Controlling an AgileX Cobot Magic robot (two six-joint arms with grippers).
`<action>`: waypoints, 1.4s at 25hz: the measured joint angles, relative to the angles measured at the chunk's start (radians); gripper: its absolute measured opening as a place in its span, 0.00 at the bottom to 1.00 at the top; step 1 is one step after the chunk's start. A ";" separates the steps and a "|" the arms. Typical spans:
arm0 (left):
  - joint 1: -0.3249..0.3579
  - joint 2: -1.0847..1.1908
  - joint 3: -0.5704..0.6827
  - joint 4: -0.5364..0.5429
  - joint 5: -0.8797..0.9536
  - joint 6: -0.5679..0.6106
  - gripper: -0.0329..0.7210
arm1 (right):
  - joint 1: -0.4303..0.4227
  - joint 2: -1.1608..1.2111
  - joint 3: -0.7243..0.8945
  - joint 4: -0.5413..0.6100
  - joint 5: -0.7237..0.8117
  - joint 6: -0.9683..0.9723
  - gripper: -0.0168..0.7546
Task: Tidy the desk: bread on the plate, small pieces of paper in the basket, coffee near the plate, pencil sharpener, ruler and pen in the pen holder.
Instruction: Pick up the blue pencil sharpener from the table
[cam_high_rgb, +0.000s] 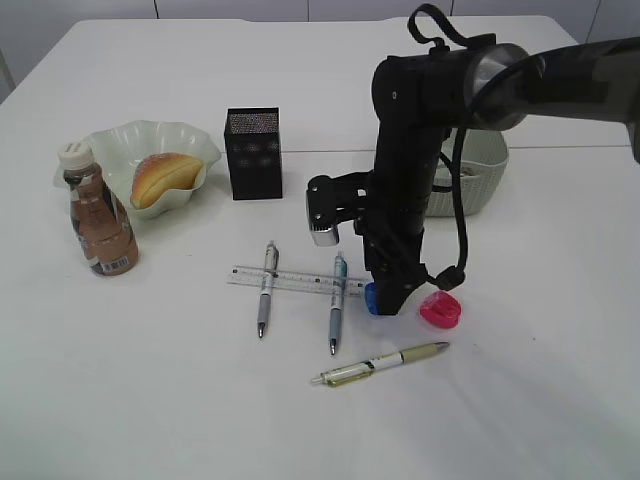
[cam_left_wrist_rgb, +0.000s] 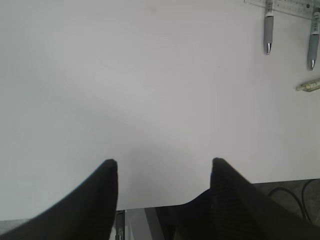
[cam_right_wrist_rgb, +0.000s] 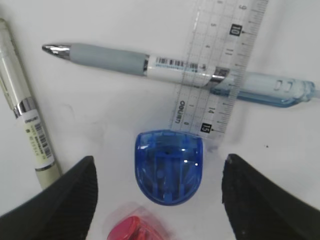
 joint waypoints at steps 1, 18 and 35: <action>0.000 0.000 0.000 0.000 0.000 0.000 0.62 | 0.000 0.002 0.000 0.000 0.000 -0.002 0.75; 0.000 0.000 0.000 0.004 0.000 0.000 0.62 | -0.001 0.033 -0.002 -0.006 -0.002 -0.004 0.75; 0.000 0.000 0.000 0.008 0.000 0.000 0.62 | -0.001 0.033 -0.002 -0.009 -0.004 -0.005 0.75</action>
